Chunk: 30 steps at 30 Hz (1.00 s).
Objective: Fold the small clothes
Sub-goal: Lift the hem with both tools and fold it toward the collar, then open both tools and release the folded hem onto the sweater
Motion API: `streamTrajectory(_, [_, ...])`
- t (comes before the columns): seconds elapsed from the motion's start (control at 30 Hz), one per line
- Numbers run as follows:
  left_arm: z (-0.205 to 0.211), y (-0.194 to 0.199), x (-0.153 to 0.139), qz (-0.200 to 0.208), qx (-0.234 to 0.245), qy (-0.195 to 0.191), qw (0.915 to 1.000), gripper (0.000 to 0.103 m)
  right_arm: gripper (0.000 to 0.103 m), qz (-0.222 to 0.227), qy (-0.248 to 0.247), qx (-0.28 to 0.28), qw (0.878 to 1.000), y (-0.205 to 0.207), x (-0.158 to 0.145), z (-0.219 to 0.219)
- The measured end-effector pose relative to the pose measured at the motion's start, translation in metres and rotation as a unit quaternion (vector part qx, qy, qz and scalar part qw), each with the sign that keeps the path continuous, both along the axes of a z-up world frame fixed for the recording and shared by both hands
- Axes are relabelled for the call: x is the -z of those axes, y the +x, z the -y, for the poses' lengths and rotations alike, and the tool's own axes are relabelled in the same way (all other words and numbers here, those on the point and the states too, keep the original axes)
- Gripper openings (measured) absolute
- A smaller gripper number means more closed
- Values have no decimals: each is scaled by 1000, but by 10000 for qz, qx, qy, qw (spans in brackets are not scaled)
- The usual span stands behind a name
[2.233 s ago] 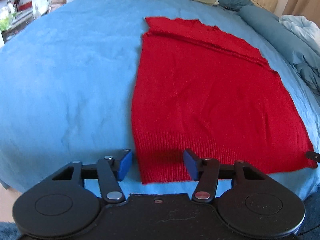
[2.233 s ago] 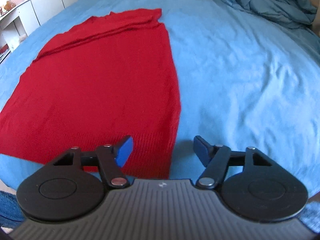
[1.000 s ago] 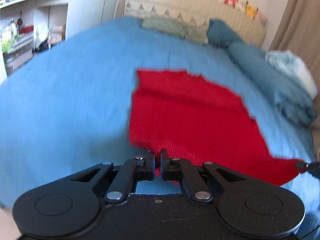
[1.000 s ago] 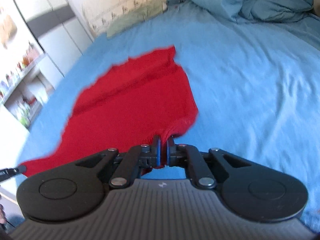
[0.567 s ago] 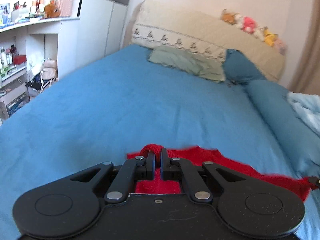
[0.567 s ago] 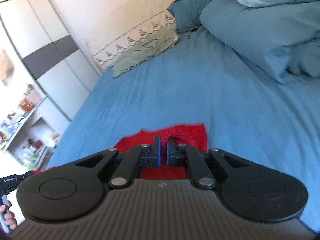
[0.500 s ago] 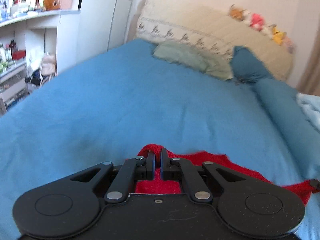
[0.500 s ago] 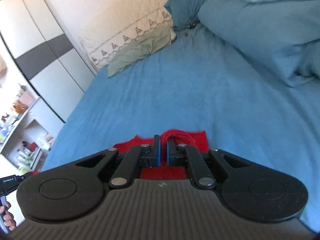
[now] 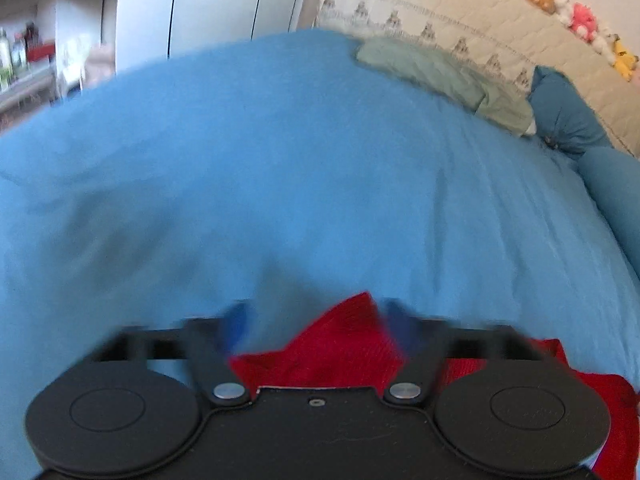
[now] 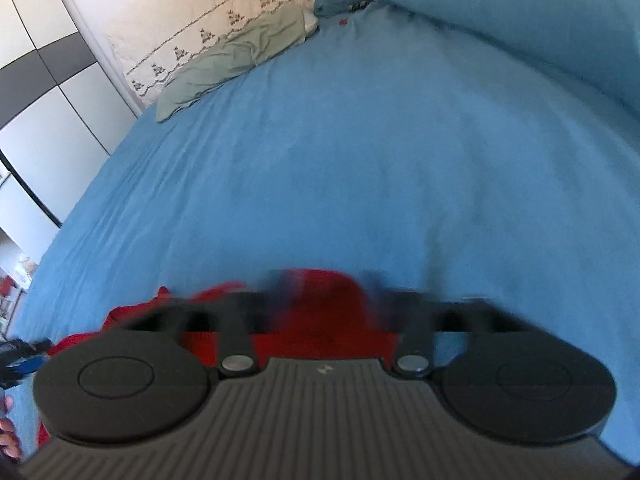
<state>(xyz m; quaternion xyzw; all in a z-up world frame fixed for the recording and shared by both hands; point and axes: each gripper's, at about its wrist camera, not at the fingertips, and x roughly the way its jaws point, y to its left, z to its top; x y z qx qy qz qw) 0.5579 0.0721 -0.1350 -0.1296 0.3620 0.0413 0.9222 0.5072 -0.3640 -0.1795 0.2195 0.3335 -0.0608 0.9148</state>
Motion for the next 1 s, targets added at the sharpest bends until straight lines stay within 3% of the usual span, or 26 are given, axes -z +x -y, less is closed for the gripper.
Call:
streamTrajectory(0.1, [15, -39, -17, 351, 393, 716, 9960, 101, 103, 579, -653, -313, 9957, -34, -21, -20])
streamTrajectory(0.17, [28, -68, -16, 365, 700, 1040, 9914, 103, 103, 585, -909, -630, 9921, -53, -26, -39])
streamTrajectory(0.27, [37, -103, 5, 74, 1157, 881, 9893, 103, 103, 462, -878, -967, 9904, -77, -19, -62])
streamTrajectory(0.33, [38, -114, 29, -321, 1240, 760, 9888, 103, 103, 274, -673, -1076, 9915, -77, -6, -74])
streamTrajectory(0.4, [37, -123, 43, -448, 1212, 888, 9876, 103, 103, 68, -802, -1125, 9904, -79, 7, -83])
streamTrajectory(0.53, [34, -128, 46, -380, 1219, 937, 9874, 103, 103, -340, -1212, -741, 9893, -86, 31, -72])
streamTrajectory(0.63, [36, -120, 41, -450, 1184, 906, 9878, 103, 103, -392, -883, -372, 9946, -92, 33, -45])
streamTrajectory(0.73, [43, -116, 37, -487, 1184, 1042, 9863, 103, 103, -389, -891, -249, 9950, -102, 20, -30])
streamTrajectory(0.9, [54, -139, 3, -383, 927, 1432, 9846, 103, 103, -122, -1049, -719, 9918, -138, -31, -15])
streamTrajectory(1.0, [67, -155, -14, -227, 1179, 1241, 9850, 103, 103, -109, -1227, -1052, 9868, -157, -53, -18])
